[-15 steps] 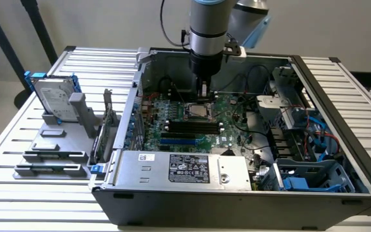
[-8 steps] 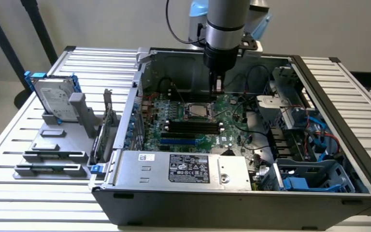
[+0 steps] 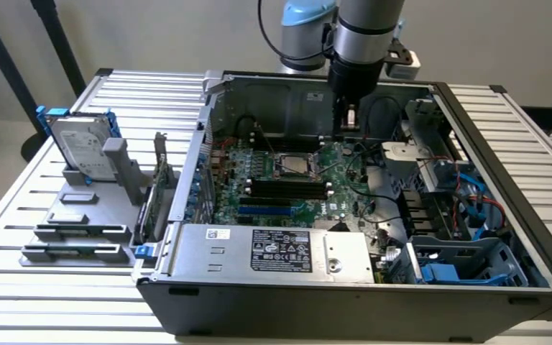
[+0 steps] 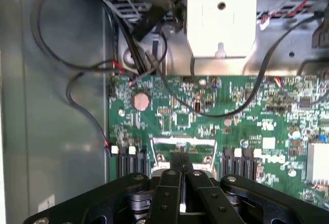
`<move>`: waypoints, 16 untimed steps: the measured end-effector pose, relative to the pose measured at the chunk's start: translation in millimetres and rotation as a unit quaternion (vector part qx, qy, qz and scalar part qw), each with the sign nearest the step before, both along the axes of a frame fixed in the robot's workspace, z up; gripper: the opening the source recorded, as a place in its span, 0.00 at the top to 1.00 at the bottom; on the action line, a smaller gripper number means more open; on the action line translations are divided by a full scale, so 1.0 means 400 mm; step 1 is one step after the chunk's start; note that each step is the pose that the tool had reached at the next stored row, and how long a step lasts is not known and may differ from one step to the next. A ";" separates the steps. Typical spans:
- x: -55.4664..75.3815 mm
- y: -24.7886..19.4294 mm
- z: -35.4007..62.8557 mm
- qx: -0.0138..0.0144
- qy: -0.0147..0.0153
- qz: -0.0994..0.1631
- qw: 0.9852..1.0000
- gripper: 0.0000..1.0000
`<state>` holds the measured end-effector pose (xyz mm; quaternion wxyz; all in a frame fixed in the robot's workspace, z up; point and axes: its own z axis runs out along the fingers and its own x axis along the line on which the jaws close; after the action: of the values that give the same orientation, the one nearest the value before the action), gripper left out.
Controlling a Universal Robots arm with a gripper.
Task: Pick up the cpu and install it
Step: 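Close the cpu cover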
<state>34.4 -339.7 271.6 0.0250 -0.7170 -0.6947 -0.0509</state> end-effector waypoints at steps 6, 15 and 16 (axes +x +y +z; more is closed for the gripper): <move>0.061 -0.002 -0.004 0.001 0.001 0.000 1.000 0.89; 0.064 -0.002 -0.045 0.001 0.001 0.006 1.000 0.89; 0.064 -0.002 -0.050 0.001 0.001 0.007 1.000 0.89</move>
<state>60.0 -340.5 251.7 0.0263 -0.7124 -0.6995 -0.0507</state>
